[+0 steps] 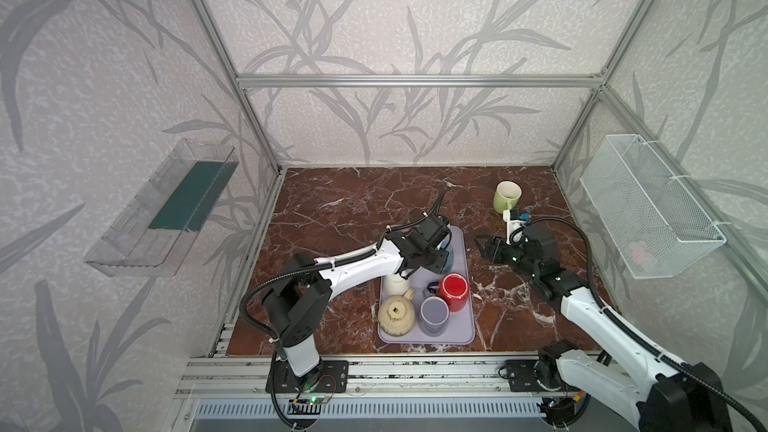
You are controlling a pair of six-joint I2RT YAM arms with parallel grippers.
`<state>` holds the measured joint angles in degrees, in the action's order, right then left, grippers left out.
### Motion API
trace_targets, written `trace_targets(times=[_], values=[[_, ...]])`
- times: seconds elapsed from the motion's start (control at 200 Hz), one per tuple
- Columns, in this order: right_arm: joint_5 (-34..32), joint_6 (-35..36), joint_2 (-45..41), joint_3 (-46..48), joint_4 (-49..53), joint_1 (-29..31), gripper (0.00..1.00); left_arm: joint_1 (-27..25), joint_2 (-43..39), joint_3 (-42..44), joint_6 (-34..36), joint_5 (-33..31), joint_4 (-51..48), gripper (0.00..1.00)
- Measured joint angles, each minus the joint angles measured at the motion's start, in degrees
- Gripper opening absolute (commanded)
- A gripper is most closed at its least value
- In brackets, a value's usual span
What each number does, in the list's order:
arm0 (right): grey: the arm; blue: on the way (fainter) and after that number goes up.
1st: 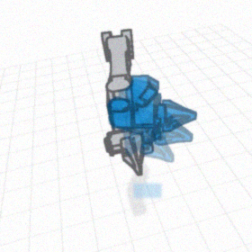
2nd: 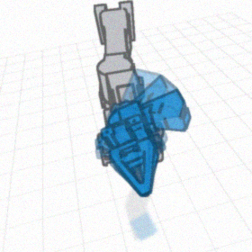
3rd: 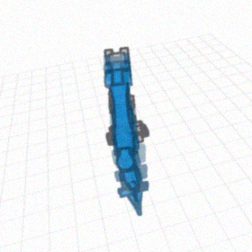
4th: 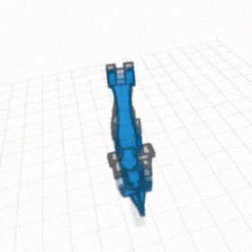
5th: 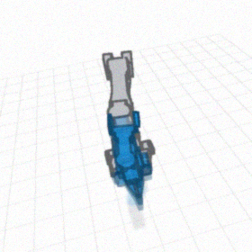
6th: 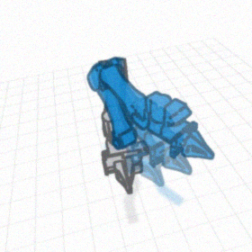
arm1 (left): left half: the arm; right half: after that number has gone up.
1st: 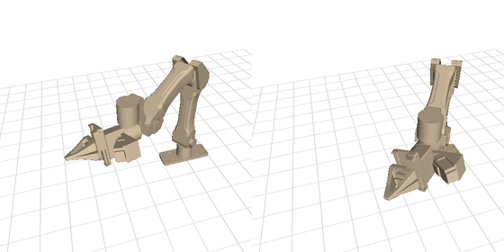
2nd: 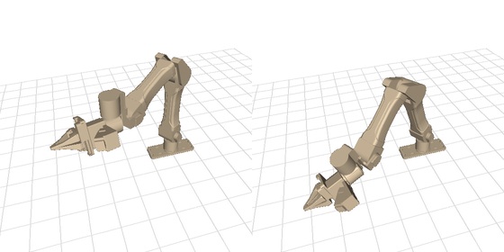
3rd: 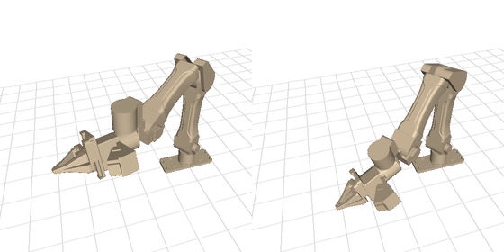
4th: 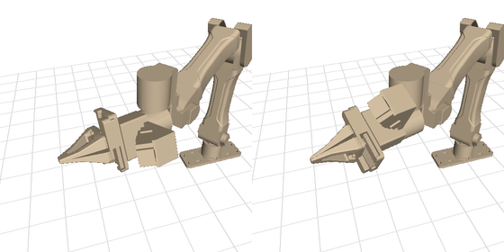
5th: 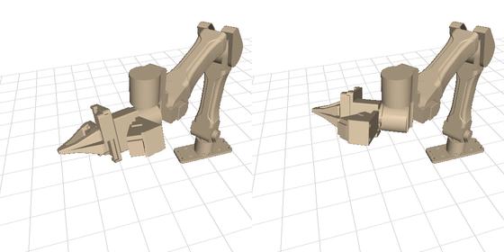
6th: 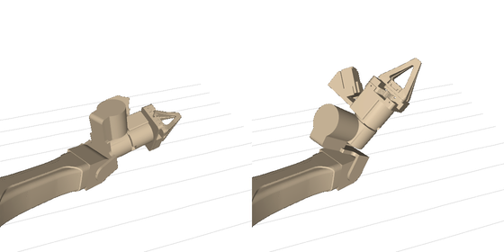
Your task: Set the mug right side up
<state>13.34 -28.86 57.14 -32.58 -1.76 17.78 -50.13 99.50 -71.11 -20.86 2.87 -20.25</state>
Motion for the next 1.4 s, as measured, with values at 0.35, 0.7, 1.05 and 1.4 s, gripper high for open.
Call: trace_targets(times=[0.35, 0.7, 1.05, 1.4], values=[[-0.4, 2.1, 0.5, -3.7, 3.5, -0.1, 0.64, 0.3, 1.4, 0.0, -0.9, 0.6, 6.3, 0.29], [-0.4, 2.6, 2.9, -4.4, 4.9, -0.7, 0.64, 0.3, 4.9, -1.9, -1.2, 1.4, 7.4, 0.29], [-2.2, 8.0, 13.8, -17.8, 13.5, -0.9, 0.64, 0.3, -0.4, -2.1, -0.8, 1.5, 5.7, 0.45], [-2.5, 9.2, 13.7, -14.9, 15.4, 0.6, 0.6, 6.3, -4.1, -8.2, -0.2, 2.4, -2.8, 0.4]])
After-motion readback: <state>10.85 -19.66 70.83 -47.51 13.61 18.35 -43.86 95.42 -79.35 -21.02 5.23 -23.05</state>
